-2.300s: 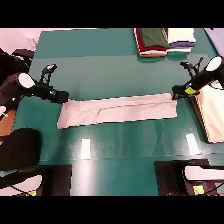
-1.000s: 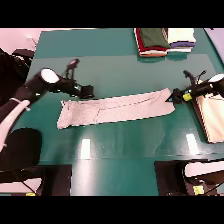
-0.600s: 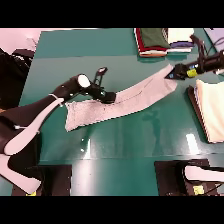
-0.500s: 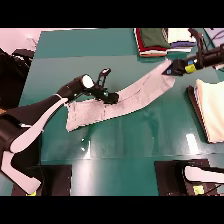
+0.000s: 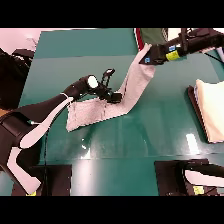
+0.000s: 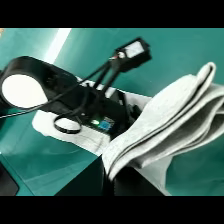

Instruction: Fold the shirts.

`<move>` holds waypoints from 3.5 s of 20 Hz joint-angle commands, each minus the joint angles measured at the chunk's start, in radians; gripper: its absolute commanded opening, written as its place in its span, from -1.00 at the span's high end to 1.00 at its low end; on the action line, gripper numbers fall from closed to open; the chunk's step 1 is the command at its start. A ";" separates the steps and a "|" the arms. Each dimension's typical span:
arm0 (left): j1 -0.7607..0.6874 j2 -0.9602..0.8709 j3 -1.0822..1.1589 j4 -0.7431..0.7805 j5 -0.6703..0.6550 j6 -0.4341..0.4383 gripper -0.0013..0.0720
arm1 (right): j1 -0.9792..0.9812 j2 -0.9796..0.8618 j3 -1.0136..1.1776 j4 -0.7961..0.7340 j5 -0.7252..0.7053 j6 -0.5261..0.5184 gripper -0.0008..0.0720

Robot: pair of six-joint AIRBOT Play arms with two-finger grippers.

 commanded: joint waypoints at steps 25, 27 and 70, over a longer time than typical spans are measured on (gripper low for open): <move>0.483 0.760 -0.003 0.370 -0.214 0.005 0.91 | 0.254 -0.152 -0.182 -0.117 -0.279 -0.051 0.09; 0.451 0.760 -0.003 0.370 -0.214 0.004 0.91 | 0.134 -0.124 -0.307 -0.130 -0.266 -0.048 -0.26; 0.147 0.760 -0.003 0.266 -0.148 0.000 0.91 | -0.959 -0.043 -0.192 -0.061 -0.276 -0.030 0.94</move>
